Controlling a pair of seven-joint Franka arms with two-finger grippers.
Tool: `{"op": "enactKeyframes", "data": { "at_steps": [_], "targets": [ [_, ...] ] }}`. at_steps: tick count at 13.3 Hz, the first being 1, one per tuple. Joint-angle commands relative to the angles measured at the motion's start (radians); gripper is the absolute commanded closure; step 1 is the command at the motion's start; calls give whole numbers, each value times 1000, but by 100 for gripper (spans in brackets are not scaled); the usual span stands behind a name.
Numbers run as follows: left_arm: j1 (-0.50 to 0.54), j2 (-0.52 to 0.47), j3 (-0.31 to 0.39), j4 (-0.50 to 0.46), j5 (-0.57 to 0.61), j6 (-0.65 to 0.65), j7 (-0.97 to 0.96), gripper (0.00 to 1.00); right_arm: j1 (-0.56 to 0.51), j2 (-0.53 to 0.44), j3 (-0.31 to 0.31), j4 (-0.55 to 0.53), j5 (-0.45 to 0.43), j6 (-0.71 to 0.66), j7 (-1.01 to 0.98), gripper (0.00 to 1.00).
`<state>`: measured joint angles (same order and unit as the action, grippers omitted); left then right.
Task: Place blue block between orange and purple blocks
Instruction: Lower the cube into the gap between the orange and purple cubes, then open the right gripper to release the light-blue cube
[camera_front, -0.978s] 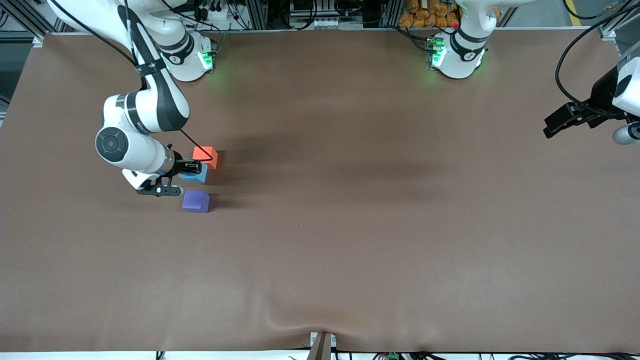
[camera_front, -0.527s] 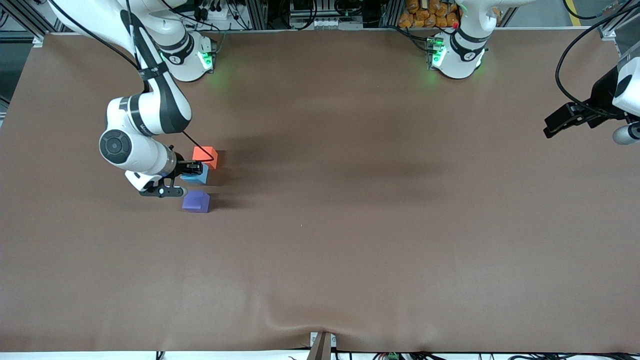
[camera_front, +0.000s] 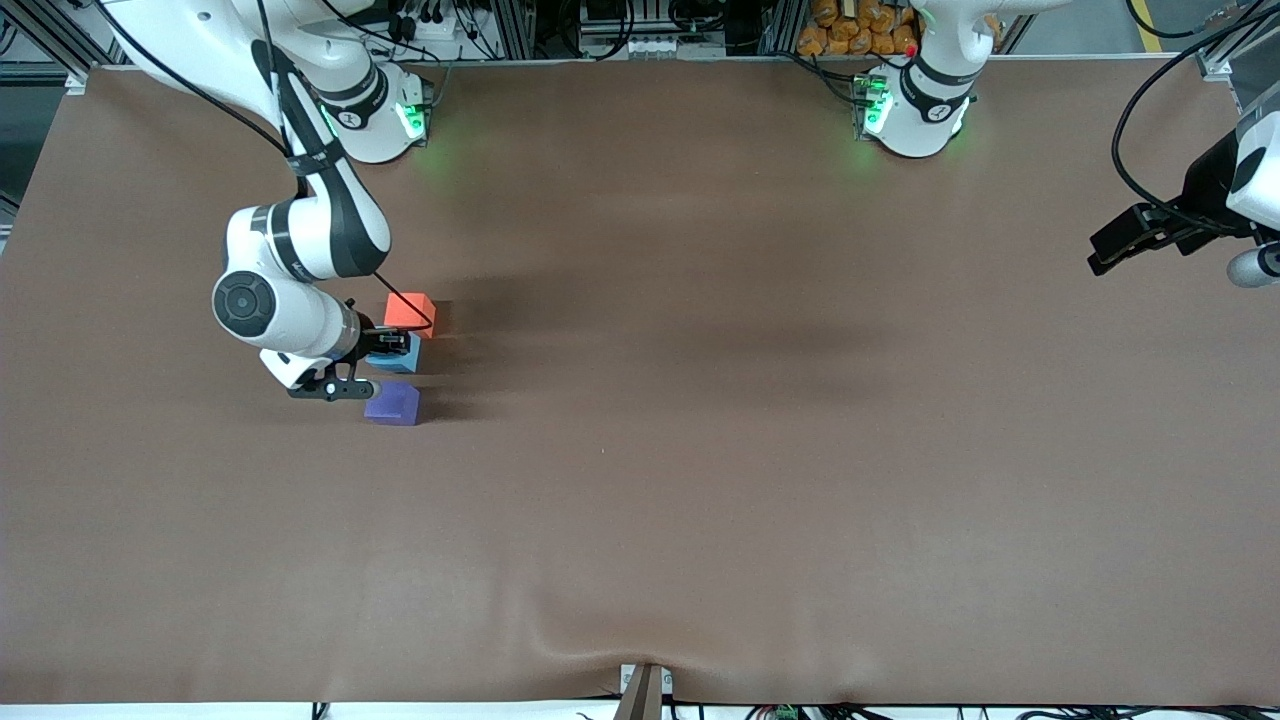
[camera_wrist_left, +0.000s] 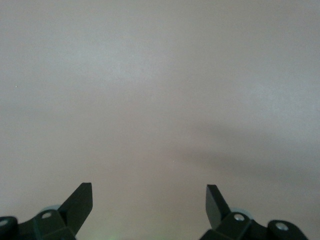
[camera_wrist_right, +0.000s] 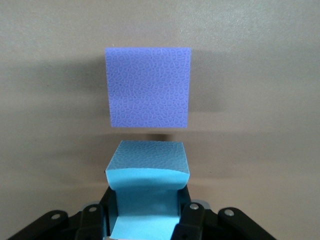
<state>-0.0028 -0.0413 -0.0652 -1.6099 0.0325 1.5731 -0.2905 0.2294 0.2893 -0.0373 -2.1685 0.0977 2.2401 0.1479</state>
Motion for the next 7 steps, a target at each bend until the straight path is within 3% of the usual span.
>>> {"op": "enactKeyframes", "data": {
  "at_steps": [1,7],
  "targets": [
    [4,-23,-2,-7,21,-7,8,0,-4,4,5,-13,-12,22,-8,54],
    [4,-23,-2,-7,20,-7,8,0,-1,33,7,-34,-16,90,-8,54]
  ]
}}
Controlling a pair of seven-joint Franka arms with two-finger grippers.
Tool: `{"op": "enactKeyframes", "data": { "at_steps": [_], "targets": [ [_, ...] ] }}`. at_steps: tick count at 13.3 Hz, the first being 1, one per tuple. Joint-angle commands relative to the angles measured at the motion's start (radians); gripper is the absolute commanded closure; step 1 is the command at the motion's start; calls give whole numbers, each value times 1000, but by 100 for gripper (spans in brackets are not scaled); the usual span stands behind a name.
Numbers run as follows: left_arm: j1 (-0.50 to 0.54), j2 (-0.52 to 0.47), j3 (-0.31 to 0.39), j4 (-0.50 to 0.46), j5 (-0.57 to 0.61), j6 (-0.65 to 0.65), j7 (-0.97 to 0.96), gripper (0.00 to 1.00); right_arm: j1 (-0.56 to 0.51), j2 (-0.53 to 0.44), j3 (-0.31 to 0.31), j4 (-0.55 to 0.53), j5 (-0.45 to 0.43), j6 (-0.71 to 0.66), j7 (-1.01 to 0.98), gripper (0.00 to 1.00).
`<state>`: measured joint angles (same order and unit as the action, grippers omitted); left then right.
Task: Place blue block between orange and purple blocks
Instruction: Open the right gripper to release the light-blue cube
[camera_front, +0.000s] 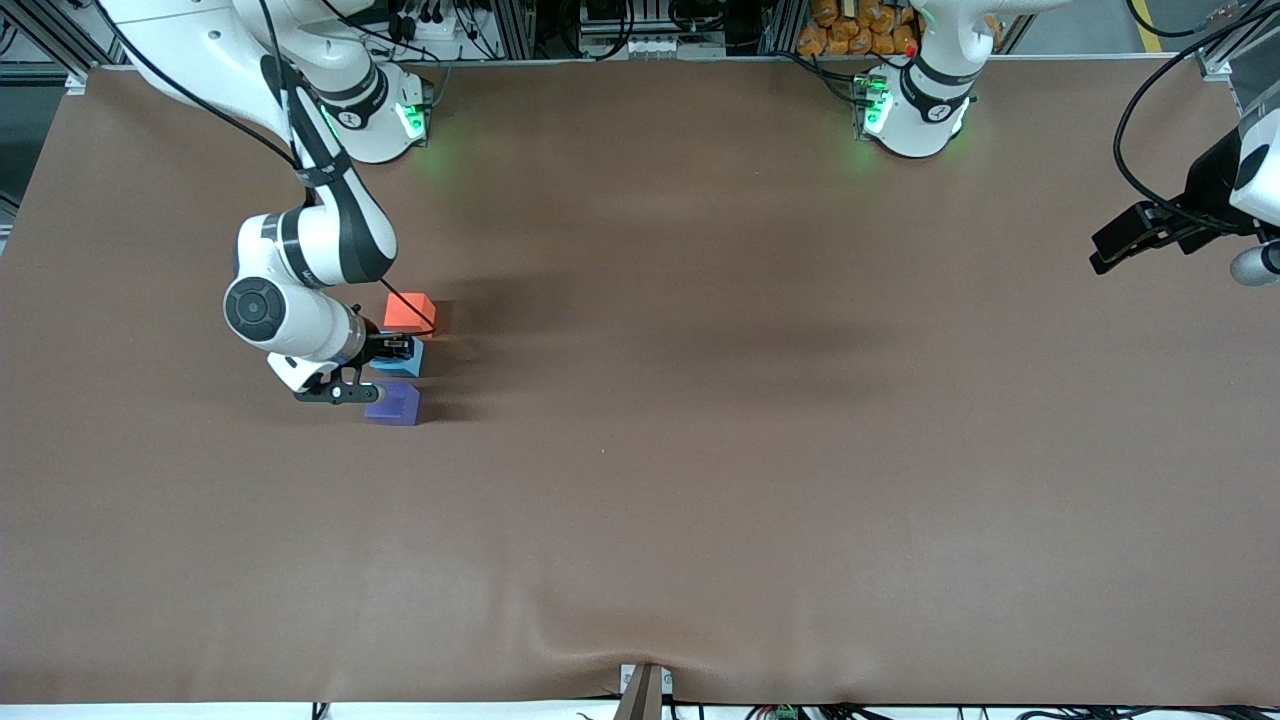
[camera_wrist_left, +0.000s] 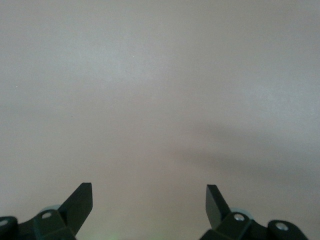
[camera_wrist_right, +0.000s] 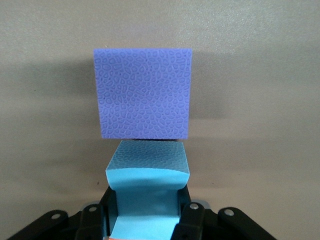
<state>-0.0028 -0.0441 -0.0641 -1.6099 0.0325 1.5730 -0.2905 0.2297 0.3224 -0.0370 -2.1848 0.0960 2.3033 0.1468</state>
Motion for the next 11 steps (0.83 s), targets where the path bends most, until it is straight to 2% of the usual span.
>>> {"op": "enactKeyframes", "data": {
  "at_steps": [1,9,10,11],
  "targets": [
    [4,-20,-3,-7,20,-7,8,0,5,4,5,-18,-15,30,-7,54],
    [6,-22,-3,-7,20,-8,8,0,14,18,5,-18,-16,44,-25,51],
    [4,-22,-3,-7,20,-7,8,0,13,18,5,-18,-16,44,-29,47],
    [6,-22,-3,-7,20,-7,8,0,10,20,5,-16,-16,44,-27,29]
  ]
}}
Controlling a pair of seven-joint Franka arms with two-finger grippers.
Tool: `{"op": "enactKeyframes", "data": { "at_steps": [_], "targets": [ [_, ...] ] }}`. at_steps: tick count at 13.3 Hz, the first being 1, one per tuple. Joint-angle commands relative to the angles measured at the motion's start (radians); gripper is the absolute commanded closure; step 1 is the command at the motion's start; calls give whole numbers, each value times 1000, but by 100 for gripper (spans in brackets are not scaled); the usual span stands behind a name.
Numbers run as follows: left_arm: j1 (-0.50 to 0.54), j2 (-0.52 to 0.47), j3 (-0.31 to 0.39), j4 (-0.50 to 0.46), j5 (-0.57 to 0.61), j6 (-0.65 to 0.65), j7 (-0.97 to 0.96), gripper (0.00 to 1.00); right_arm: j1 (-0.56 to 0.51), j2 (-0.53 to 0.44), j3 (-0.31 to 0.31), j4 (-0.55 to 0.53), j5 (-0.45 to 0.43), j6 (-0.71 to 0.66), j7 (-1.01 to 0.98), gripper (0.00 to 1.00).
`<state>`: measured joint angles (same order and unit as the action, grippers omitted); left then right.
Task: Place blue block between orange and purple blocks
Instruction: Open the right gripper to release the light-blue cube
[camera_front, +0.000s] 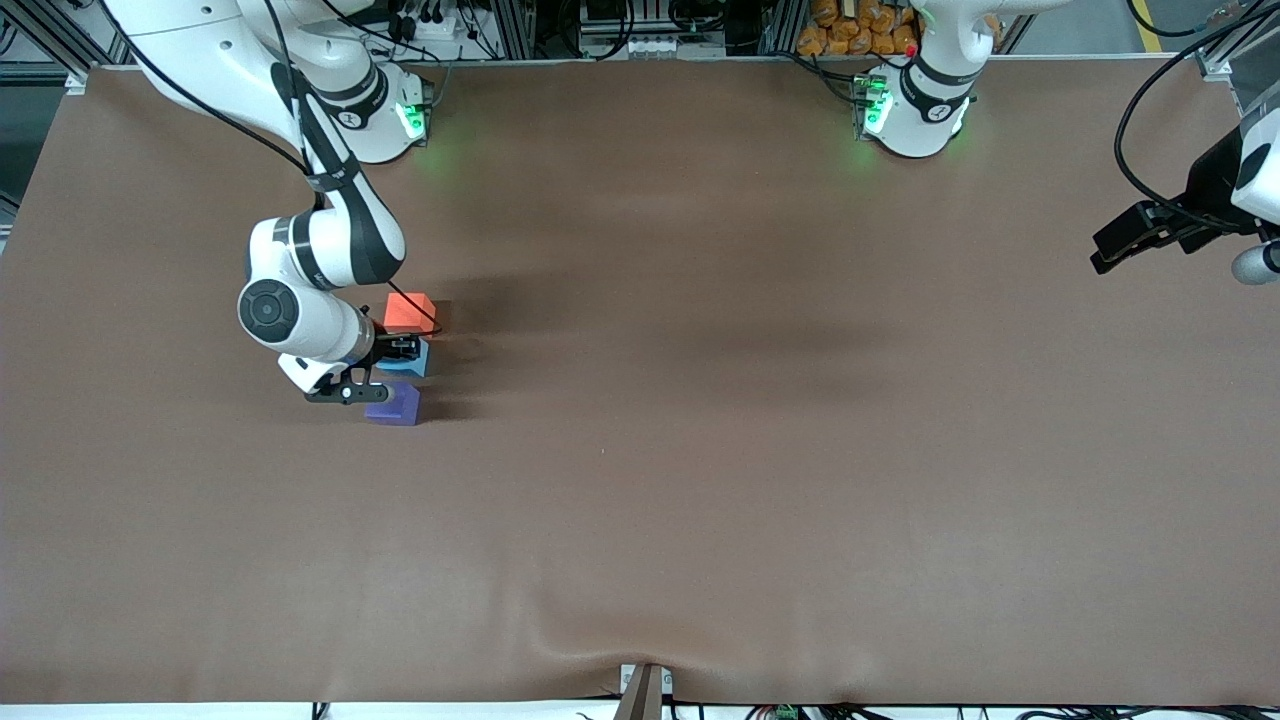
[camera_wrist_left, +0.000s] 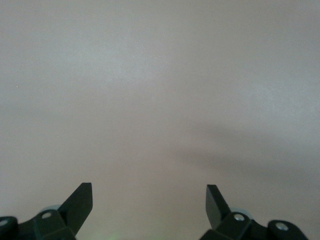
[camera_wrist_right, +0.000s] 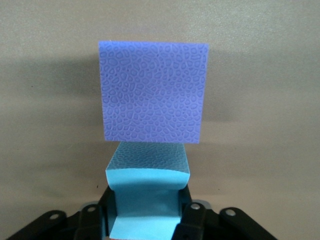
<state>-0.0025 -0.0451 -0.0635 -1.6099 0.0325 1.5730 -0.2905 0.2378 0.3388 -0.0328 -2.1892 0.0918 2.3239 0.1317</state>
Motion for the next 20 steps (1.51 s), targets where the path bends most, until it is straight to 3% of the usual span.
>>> {"op": "enactKeyframes", "data": {
  "at_steps": [1,2,5,7,13,20],
  "targets": [
    [6,-21,-4,-7,20,-7,8,0,-2,3,1,-10,-12,17,-12,11],
    [6,-21,-4,-7,20,-7,8,0,-5,2,1,-9,-12,9,-9,0],
    [6,-21,-2,-7,20,-8,11,0,-5,-6,2,20,-11,-44,3,0],
    [6,-21,-2,-7,20,-7,13,0,-5,-12,1,92,-11,-163,5,0],
    [6,-21,-2,-7,20,-7,13,0,-31,-3,-6,431,-7,-507,20,0],
    [6,-21,-2,-7,21,-7,13,0,-57,19,-9,799,-63,-659,-3,0]
  ]
}}
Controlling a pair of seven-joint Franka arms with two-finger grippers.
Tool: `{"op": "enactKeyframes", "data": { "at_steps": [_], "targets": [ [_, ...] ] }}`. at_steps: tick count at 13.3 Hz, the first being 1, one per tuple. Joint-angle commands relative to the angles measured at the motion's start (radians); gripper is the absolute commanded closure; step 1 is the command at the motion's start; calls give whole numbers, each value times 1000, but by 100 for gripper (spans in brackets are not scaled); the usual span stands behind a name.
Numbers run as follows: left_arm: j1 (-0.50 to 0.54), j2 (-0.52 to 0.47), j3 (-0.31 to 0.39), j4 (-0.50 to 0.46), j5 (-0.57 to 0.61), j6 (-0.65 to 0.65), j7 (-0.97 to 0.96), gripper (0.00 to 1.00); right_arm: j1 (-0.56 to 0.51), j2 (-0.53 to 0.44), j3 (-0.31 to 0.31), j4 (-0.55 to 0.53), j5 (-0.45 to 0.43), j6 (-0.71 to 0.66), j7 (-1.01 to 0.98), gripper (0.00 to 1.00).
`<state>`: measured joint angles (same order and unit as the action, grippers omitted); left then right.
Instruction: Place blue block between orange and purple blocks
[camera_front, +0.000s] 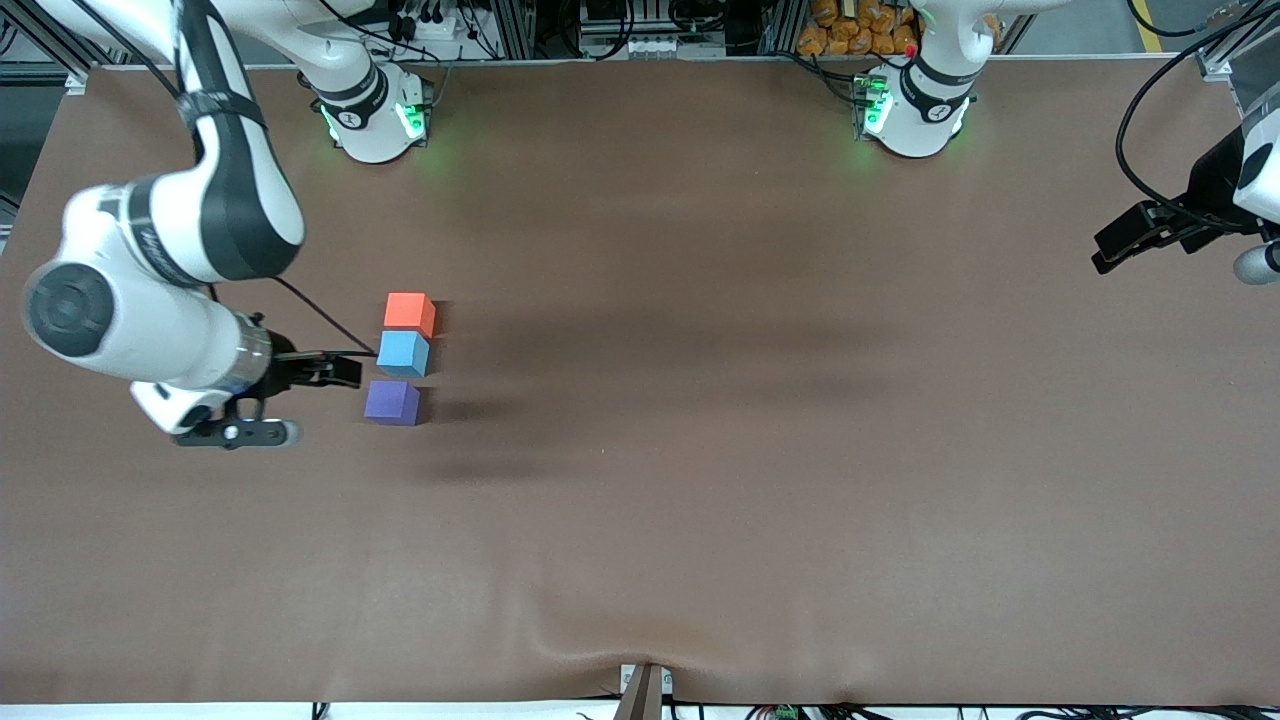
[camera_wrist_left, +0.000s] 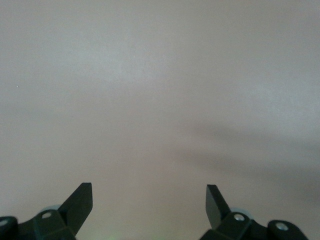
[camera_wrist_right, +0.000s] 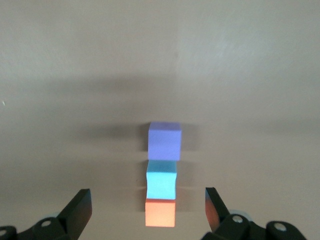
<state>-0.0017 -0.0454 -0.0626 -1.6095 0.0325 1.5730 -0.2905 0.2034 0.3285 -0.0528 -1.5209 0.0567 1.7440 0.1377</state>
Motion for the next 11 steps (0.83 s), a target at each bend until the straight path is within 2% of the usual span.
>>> {"op": "enactKeyframes", "data": {
  "at_steps": [1,3,6,9,11],
  "targets": [
    [5,-21,-3,-7,21,-7,14,0,-32,27,11,166,-31,-105,-7,0],
    [3,-21,-3,-7,20,-7,14,0,-41,18,-1,209,-29,-124,-7,0],
    [5,-21,-3,-7,21,-7,14,0,-56,0,-18,289,-21,-237,-10,0],
    [5,-21,-3,-7,20,-7,14,0,-61,-69,-19,314,-31,-320,-13,0],
    [3,-19,-3,-7,20,-7,14,0,-102,-141,-18,314,-21,-333,-18,0]
  ]
}}
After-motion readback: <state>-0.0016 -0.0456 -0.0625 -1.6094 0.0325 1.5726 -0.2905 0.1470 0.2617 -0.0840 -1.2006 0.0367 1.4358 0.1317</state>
